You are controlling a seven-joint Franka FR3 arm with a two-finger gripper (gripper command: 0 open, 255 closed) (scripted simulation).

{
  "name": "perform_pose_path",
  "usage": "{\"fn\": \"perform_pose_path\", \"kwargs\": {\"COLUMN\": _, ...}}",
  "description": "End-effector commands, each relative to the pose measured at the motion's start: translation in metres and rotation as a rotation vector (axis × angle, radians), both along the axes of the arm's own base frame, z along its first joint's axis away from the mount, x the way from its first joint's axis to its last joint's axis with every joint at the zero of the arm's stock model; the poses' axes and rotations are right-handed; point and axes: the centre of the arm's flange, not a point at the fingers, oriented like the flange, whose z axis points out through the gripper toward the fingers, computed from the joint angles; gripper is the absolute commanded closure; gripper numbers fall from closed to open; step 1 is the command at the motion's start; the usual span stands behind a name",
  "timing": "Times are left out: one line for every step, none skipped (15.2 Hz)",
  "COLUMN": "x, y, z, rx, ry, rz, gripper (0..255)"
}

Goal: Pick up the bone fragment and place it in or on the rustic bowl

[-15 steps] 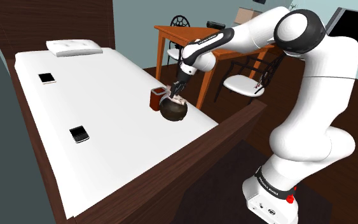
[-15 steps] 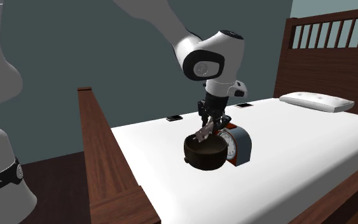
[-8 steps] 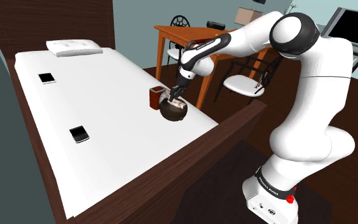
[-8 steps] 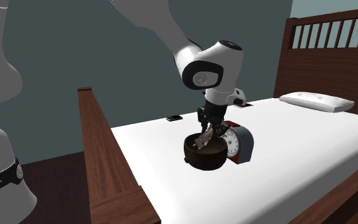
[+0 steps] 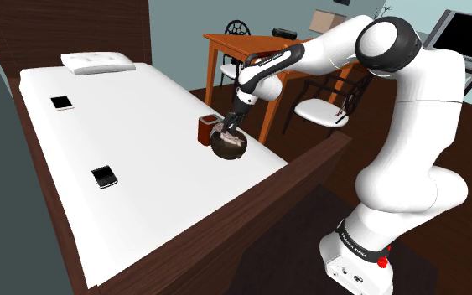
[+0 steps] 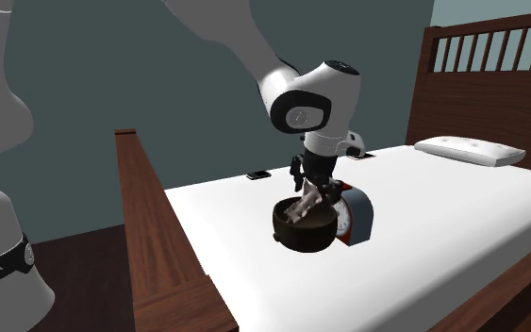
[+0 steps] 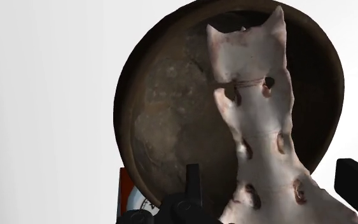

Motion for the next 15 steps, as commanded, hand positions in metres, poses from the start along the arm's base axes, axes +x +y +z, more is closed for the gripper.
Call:
{"fn": "perform_pose_path", "kwargs": {"x": 0.0, "y": 0.0, "z": 0.0, "rx": 0.0, "ry": 0.0, "rz": 0.0, "gripper": 0}}
{"fn": "perform_pose_path", "kwargs": {"x": 0.0, "y": 0.0, "z": 0.0, "rx": 0.0, "ry": 0.0, "rz": 0.0, "gripper": 0}}
{"fn": "perform_pose_path", "kwargs": {"x": 0.0, "y": 0.0, "z": 0.0, "rx": 0.0, "ry": 0.0, "rz": 0.0, "gripper": 0}}
{"fn": "perform_pose_path", "kwargs": {"x": -0.001, "y": -0.004, "z": 0.012, "rx": 0.0, "ry": 0.0, "rz": 0.0, "gripper": 0}}
{"fn": "perform_pose_path", "kwargs": {"x": -0.003, "y": -0.009, "z": 0.025, "rx": 0.0, "ry": 0.0, "rz": 0.0, "gripper": 0}}
{"fn": "perform_pose_path", "kwargs": {"x": -0.004, "y": -0.013, "z": 0.037, "rx": 0.0, "ry": 0.0, "rz": 0.0, "gripper": 0}}
{"fn": "perform_pose_path", "kwargs": {"x": -0.005, "y": -0.016, "z": 0.047, "rx": 0.0, "ry": 0.0, "rz": 0.0, "gripper": 0}}
{"fn": "perform_pose_path", "kwargs": {"x": -0.005, "y": -0.016, "z": 0.047, "rx": 0.0, "ry": 0.0, "rz": 0.0, "gripper": 0}}
{"fn": "perform_pose_path", "kwargs": {"x": -0.005, "y": -0.016, "z": 0.047, "rx": 0.0, "ry": 0.0, "rz": 0.0, "gripper": 0}}
{"fn": "perform_pose_path", "kwargs": {"x": -0.005, "y": -0.016, "z": 0.047, "rx": 0.0, "ry": 0.0, "rz": 0.0, "gripper": 0}}
{"fn": "perform_pose_path", "kwargs": {"x": -0.005, "y": -0.016, "z": 0.047, "rx": 0.0, "ry": 0.0, "rz": 0.0, "gripper": 0}}
{"fn": "perform_pose_path", "kwargs": {"x": -0.005, "y": -0.016, "z": 0.047, "rx": 0.0, "ry": 0.0, "rz": 0.0, "gripper": 0}}
{"fn": "perform_pose_path", "kwargs": {"x": -0.005, "y": -0.016, "z": 0.047, "rx": 0.0, "ry": 0.0, "rz": 0.0, "gripper": 0}}
{"fn": "perform_pose_path", "kwargs": {"x": -0.005, "y": -0.016, "z": 0.047, "rx": 0.0, "ry": 0.0, "rz": 0.0, "gripper": 0}}
{"fn": "perform_pose_path", "kwargs": {"x": -0.005, "y": -0.016, "z": 0.047, "rx": 0.0, "ry": 0.0, "rz": 0.0, "gripper": 0}}
